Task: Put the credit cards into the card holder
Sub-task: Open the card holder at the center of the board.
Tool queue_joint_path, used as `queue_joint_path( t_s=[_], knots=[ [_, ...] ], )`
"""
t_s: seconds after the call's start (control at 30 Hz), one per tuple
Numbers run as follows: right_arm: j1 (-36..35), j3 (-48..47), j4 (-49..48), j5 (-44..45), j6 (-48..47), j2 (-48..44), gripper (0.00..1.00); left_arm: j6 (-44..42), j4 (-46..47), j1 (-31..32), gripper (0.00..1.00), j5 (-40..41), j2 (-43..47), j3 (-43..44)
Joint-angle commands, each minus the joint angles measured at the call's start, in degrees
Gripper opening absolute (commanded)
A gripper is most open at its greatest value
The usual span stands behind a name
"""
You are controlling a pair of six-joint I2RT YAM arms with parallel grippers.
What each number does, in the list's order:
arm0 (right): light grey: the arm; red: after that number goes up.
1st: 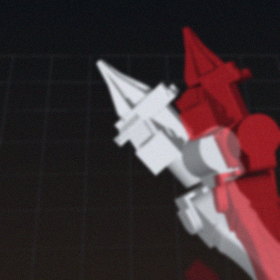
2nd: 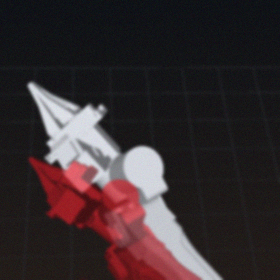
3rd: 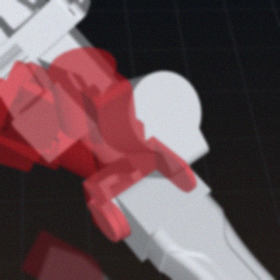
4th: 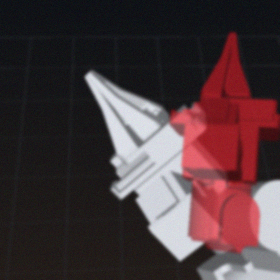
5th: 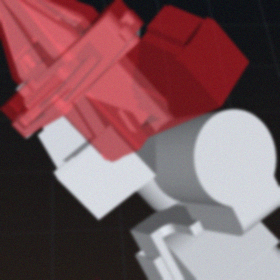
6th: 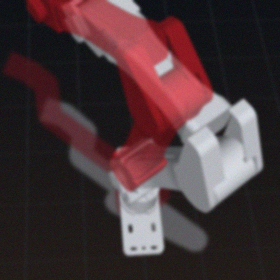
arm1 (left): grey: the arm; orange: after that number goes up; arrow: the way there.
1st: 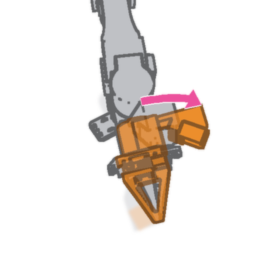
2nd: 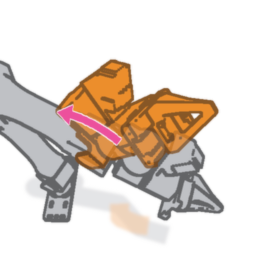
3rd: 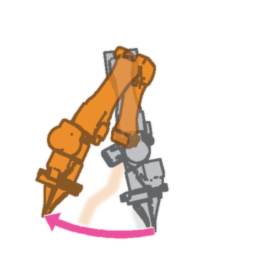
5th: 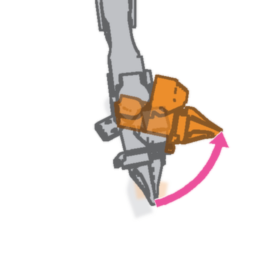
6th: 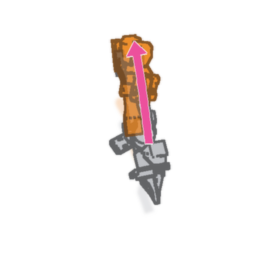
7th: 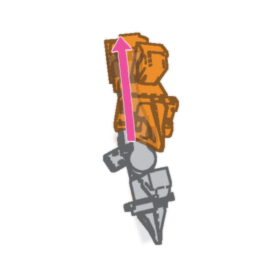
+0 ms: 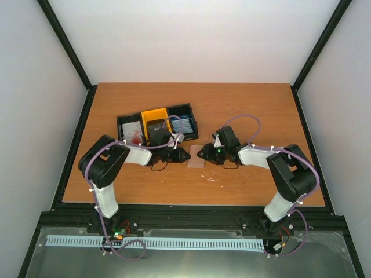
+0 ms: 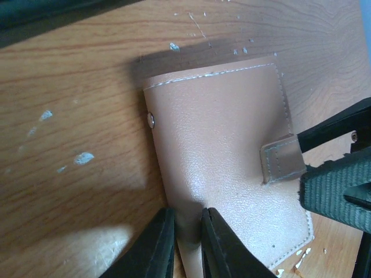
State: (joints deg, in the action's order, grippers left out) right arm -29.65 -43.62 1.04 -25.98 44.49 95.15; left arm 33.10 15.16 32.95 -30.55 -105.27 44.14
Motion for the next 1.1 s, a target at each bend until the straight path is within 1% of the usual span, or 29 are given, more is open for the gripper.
queue_joint_path(
  t_s=[0.0, 0.13, 0.27, 0.43, 0.53, 0.6, 0.7, 0.77, 0.83, 0.87, 0.93, 1.0, 1.07],
  knots=[
    [-0.6, 0.5, -6.3, -5.5, 2.0, -2.3, 0.45, -0.4, -1.5, 0.6, 0.15, 2.6, 0.3, 1.1],
    [-1.5, 2.1, -10.4, -7.6, 2.0, -3.7, 0.40, -0.1, -2.1, 0.6, 0.14, 4.0, 1.6, 0.7],
    [-2.5, 2.1, -8.3, -4.7, 0.3, -4.6, 0.38, 0.5, -1.7, 0.6, 0.14, 5.7, 3.9, -0.5],
    [-4.2, -1.8, -0.9, 2.8, -2.2, -1.1, 0.23, 1.0, 0.1, 0.6, 0.14, 6.9, 6.0, -2.0],
    [-5.2, -3.4, 0.1, 4.7, -0.9, -0.2, 0.16, 1.0, 1.5, 0.6, 0.15, 8.3, 8.5, -3.6],
    [-5.4, -3.9, 0.6, 5.5, 0.4, -0.6, 0.13, 0.8, 2.7, 0.6, 0.17, 9.7, 10.6, -5.1],
    [-5.4, -4.2, 1.3, 6.6, 2.8, -1.8, 0.05, -0.3, 4.4, 0.6, 0.24, 11.6, 14.5, -8.0],
    [-5.4, -4.3, 1.4, 6.2, 4.8, -3.0, 0.03, -1.4, 5.2, 0.6, 0.29, 13.1, 18.2, -9.8],
    [-4.9, -4.7, 1.5, 3.8, 7.2, -4.4, 0.03, -3.4, 6.4, 0.6, 0.39, 14.6, 22.5, -11.7],
    [-4.1, -4.6, 1.1, 1.8, 8.9, -5.0, 0.03, -4.9, 7.2, 0.6, 0.42, 15.4, 24.8, -12.8],
    [-1.5, -4.0, -0.2, -4.9, 12.7, -5.6, 0.03, -8.0, 9.4, 0.6, 0.49, 16.5, 28.7, -14.6],
    [1.7, -4.1, -0.1, -11.5, 15.1, -5.4, 0.03, -13.6, 11.7, 0.6, 0.53, 15.5, 30.3, -15.4],
    [3.2, -4.2, 0.3, -17.4, 17.3, -5.5, 0.03, -18.4, 15.7, 0.7, 0.55, 13.9, 30.6, -16.6]
  ],
)
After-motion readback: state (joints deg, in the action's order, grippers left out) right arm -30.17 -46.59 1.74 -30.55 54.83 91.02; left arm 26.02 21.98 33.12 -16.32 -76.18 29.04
